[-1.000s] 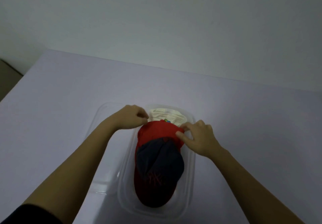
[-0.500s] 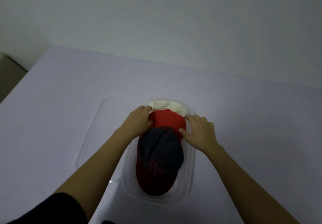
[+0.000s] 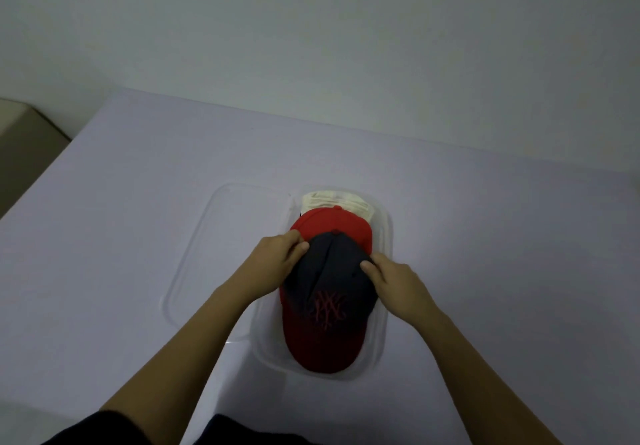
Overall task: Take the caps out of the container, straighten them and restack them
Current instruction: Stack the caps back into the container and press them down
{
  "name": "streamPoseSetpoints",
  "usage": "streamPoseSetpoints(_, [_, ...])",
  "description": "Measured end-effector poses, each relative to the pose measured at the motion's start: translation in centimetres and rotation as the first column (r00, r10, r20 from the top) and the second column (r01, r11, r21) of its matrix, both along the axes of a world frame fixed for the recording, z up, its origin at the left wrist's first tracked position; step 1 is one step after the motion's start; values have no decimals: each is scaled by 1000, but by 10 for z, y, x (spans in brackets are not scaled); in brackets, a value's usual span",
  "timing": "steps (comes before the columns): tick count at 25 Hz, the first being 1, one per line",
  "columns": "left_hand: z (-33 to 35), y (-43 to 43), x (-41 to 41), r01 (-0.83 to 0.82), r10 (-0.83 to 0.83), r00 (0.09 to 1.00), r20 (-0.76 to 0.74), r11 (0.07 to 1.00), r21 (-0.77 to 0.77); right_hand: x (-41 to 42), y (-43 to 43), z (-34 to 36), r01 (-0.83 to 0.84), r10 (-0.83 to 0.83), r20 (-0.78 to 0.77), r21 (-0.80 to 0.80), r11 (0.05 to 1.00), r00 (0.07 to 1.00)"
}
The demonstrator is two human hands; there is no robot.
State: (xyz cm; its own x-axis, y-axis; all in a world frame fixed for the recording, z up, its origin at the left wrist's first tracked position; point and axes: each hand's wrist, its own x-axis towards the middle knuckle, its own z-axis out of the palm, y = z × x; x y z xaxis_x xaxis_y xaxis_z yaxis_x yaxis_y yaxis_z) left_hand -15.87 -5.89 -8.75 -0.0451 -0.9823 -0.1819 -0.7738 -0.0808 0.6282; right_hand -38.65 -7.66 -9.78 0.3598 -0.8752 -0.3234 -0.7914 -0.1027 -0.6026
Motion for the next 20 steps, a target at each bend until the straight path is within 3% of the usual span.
streamPoseSetpoints(4, [-14, 3, -8, -28, 26, 992, 125, 999, 15, 3, 2, -5, 0, 2, -144, 19, 1000, 990])
streamPoseSetpoints(6, [-13, 5, -10, -54, 58, 994, 95, 998, -43, 7, 7, -4, 17, -28, -203, -52, 999, 979])
streamPoseSetpoints(9, [-1, 9, 10, -281, 272, 960, -74, 935, -216, 2, 20, -4, 85, -112, -97, -247, 965, 989])
streamPoseSetpoints(11, [-9, 12, 44, -482, 479, 875, -71, 845, -231, -4, 34, -8, 196, -195, 35, -284, 938, 980])
streamPoseSetpoints(13, [-30, 25, 85, -689, 686, 717, 119, 724, -24, -3, 54, -17, 353, -334, 139, -138, 926, 932])
streamPoseSetpoints(14, [-42, 33, 100, -764, 729, 642, 239, 634, 118, 0, 63, -22, 414, -407, 163, -16, 910, 899])
streamPoseSetpoints(16, [-59, 49, 114, -809, 717, 588, 374, 511, 291, 11, 77, -30, 458, -487, 188, 177, 871, 853])
streamPoseSetpoints(20, [-61, 52, 122, -794, 695, 608, 384, 537, 285, 21, 82, -32, 484, -523, 191, 217, 848, 830])
